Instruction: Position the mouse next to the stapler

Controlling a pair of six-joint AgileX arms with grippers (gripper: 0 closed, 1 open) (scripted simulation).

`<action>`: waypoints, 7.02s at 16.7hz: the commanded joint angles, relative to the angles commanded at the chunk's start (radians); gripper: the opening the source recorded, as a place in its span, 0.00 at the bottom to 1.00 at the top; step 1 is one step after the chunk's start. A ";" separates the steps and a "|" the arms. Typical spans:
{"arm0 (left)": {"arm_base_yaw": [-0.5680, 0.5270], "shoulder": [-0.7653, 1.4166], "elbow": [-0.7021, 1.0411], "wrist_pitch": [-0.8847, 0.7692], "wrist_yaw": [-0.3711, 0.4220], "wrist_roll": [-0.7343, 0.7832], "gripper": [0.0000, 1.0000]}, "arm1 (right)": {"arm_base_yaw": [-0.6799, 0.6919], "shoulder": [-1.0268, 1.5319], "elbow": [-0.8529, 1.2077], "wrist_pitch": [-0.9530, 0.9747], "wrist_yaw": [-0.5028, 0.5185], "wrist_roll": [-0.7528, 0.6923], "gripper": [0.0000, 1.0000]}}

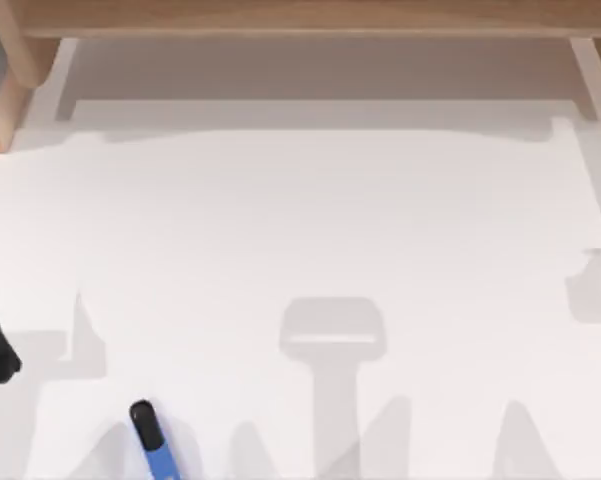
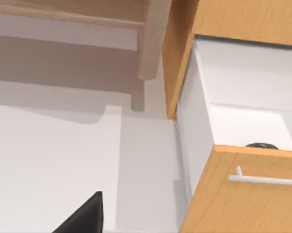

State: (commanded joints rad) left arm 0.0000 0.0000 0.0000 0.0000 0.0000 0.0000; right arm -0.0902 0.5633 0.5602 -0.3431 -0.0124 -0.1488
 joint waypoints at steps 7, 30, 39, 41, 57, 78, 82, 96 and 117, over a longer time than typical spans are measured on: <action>0.000 0.000 0.000 0.000 0.000 0.000 1.00 | -0.127 0.852 0.823 -0.428 -0.012 -0.187 1.00; 0.000 0.000 0.000 0.000 0.000 0.000 1.00 | -0.288 2.073 1.988 -1.061 -0.036 -0.463 1.00; 0.000 0.000 0.000 0.000 0.000 0.000 1.00 | -0.287 2.065 1.874 -0.949 -0.036 -0.461 1.00; 0.000 0.000 0.000 0.000 0.000 0.000 1.00 | -0.287 2.069 1.871 -0.945 -0.036 -0.461 1.00; 0.000 0.000 0.000 0.000 0.000 0.000 1.00 | -0.287 2.069 1.871 -0.945 -0.036 -0.461 0.00; 0.000 0.000 0.000 0.000 0.000 0.000 1.00 | -0.177 1.682 1.721 -1.033 0.034 -0.130 0.00; 0.000 0.000 0.000 0.000 0.000 0.000 1.00 | -0.018 1.558 1.591 -1.040 0.060 0.099 0.00; 0.000 0.000 0.000 0.000 0.000 0.000 1.00 | 0.844 1.469 1.126 -0.804 0.102 0.957 0.00; 0.000 0.000 0.000 0.000 0.000 0.000 1.00 | 1.189 1.497 0.983 -0.643 0.101 1.243 0.00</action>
State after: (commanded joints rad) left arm 0.0000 0.0000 0.0000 0.0000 0.0000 0.0000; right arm 1.0990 2.0603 1.5436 -0.9858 0.0888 1.0937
